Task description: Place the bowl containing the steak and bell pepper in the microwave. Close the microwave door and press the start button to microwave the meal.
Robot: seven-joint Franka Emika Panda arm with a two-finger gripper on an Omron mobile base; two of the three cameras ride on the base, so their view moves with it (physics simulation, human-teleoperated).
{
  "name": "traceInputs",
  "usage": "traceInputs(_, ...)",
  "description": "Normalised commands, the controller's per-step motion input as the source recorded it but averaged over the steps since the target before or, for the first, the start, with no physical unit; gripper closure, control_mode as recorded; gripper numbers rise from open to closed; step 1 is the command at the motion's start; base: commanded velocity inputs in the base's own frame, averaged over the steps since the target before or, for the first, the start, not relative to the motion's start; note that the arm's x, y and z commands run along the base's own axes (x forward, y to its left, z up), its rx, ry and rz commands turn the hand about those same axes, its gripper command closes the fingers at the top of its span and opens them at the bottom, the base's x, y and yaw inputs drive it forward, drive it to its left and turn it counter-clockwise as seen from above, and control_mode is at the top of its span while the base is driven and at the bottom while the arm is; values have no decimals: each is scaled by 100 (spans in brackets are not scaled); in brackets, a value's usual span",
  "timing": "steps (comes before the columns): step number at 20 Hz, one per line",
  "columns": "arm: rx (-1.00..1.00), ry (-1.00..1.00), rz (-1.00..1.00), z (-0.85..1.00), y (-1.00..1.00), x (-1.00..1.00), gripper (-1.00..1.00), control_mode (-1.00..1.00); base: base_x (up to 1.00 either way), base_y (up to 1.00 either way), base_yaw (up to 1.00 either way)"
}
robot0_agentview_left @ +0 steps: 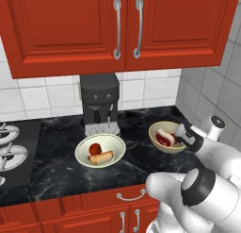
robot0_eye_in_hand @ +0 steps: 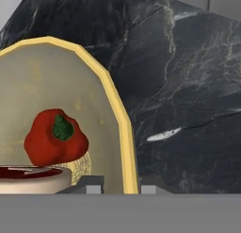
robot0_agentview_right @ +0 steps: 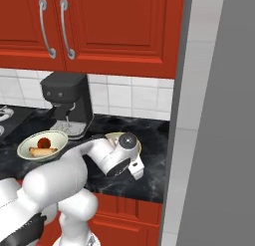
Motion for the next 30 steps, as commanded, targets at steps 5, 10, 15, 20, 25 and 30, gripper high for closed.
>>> traceInputs(5,0,0,0,47,0,-24,100,-100,0,0,0)
traceInputs(10,0,-8,1,73,3,-45,100,-100,0,0,0)
traceInputs(15,0,-18,10,82,19,-65,100,-100,0,0,0)
traceInputs(20,-1,-15,10,73,37,-62,100,-100,0,0,0)
traceInputs(25,-1,-3,8,68,34,-57,100,-100,0,0,0)
traceInputs(30,-6,3,2,63,24,-47,100,-100,0,0,0)
